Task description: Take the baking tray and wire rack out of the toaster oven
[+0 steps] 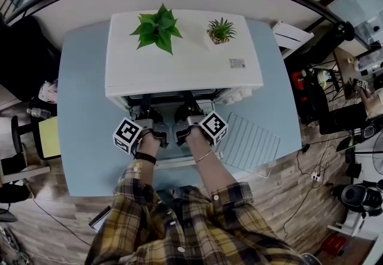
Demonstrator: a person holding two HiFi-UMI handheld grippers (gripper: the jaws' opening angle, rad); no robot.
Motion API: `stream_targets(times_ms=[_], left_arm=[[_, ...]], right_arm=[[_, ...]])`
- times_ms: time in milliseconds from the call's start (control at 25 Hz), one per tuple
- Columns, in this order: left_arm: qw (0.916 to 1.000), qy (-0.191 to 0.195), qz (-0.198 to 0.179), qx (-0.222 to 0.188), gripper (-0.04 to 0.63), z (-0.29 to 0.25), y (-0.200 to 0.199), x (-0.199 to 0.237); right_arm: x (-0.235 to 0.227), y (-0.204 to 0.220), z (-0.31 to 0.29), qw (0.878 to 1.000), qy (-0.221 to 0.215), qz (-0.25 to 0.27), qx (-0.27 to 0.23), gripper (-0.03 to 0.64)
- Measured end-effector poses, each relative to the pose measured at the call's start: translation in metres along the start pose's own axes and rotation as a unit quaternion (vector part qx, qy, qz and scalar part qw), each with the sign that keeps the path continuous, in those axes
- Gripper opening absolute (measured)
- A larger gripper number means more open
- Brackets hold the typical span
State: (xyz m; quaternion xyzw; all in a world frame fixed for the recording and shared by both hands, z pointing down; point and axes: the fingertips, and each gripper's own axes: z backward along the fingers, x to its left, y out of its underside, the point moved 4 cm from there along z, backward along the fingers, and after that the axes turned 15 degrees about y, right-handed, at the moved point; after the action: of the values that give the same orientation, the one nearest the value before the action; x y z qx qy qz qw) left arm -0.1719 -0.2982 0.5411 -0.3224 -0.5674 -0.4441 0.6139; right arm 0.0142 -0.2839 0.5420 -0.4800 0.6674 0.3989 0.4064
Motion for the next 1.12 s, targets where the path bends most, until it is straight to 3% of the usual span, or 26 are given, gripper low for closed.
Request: stream_targets(times_ms=[120,520,1120], left_arm=[[0.9999,0.0,-0.013,0.002,0.02,0.0,0.0,-0.003],[0.9997,-0.023,-0.001,-0.007,0.018,0.022,0.008,-0.01],[0.9994,-0.022,-0.024,-0.007,0.018,0.102,0.038,-0.038]], right_arm=[[-0.001,0.0,0.001,1.0,-0.006,-0.009,0.001,0.032],[-0.007,0.005,0.022,0.999,-0.007,-0.032,0.027,0.021],[-0.024,0.024,0.105,0.996,-0.016,-0.019,0.09,0.017]])
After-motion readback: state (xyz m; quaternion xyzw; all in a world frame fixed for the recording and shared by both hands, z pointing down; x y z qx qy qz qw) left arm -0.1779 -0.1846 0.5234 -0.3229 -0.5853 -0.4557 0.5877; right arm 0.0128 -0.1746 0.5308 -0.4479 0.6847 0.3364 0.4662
